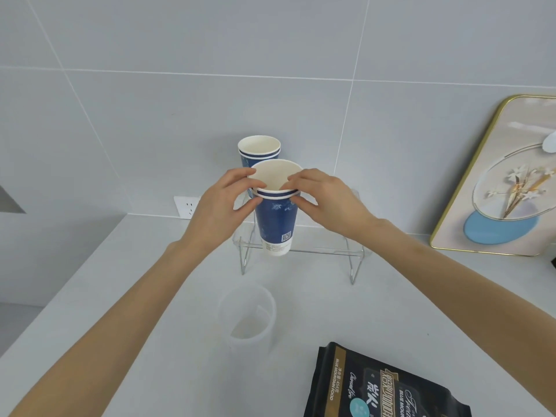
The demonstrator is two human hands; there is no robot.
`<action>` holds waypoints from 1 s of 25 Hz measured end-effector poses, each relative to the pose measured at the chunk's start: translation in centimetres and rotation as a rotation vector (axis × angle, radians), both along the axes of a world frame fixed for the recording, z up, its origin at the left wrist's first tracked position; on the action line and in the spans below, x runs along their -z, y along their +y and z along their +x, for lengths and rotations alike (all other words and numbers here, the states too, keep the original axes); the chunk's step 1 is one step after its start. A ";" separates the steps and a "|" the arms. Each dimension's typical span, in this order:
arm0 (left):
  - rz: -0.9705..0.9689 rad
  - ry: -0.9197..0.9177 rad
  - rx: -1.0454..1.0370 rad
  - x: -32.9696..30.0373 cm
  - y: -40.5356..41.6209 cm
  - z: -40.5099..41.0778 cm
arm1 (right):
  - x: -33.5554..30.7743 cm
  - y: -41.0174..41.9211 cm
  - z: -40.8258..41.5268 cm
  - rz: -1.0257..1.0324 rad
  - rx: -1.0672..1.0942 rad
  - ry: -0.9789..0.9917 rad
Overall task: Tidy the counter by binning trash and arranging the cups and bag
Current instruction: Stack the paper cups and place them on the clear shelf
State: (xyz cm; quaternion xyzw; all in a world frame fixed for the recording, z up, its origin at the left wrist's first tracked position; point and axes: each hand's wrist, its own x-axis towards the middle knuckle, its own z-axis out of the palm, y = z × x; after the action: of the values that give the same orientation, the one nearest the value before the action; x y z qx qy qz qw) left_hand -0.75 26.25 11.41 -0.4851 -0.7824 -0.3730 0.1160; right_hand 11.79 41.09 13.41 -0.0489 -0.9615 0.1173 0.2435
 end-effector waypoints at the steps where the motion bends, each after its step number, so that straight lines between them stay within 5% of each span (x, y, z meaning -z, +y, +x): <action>1: -0.003 0.006 -0.014 -0.1 0.1 -0.6 | 0.0 0.1 -0.9 -0.009 -0.014 0.012; 25: -0.064 -0.064 -0.071 0.9 1.4 -5.9 | 1.4 1.4 -7.6 -0.044 0.012 -0.120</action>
State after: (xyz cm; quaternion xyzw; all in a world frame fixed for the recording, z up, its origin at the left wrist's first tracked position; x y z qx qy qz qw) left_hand -6.61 27.68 10.47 -0.4484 -0.8140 -0.3584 0.0885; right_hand 4.23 42.45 12.06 -0.0668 -0.9713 0.1339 0.1848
